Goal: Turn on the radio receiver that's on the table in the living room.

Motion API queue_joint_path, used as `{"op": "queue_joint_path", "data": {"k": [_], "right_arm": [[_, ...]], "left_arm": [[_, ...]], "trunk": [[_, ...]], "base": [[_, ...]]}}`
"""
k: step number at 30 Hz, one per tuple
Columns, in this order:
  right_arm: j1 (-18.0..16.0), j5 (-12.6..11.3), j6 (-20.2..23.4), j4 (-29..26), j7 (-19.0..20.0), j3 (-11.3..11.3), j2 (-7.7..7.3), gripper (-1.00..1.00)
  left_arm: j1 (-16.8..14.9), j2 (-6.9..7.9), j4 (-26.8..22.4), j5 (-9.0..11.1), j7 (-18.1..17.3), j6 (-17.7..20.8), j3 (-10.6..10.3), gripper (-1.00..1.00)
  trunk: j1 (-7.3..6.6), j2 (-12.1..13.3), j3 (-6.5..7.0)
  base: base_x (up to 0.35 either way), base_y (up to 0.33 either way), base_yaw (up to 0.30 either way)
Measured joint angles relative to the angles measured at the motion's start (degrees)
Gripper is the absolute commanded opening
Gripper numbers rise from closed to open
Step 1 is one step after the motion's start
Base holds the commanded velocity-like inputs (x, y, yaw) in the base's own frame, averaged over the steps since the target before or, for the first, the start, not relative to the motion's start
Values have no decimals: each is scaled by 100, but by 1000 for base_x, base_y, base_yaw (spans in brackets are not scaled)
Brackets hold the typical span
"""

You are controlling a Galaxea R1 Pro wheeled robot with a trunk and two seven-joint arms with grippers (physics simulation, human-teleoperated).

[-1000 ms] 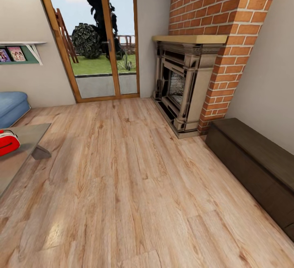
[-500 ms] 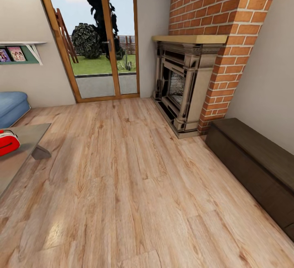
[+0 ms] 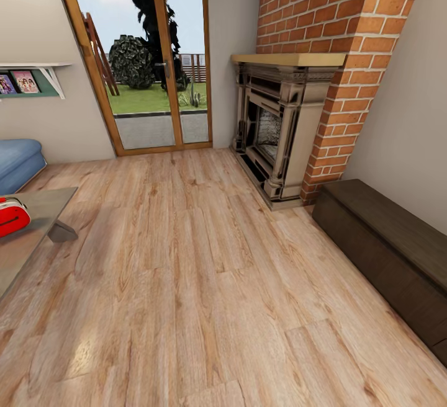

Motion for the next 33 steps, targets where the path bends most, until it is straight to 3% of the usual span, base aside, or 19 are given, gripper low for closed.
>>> {"op": "queue_joint_path", "data": {"k": [33], "right_arm": [[0,0,0,0,0,-1,0,100]], "left_arm": [[1,0,0,0,0,0,-1,100]], "trunk": [[0,0,0]], "base": [[0,0,0]]}}
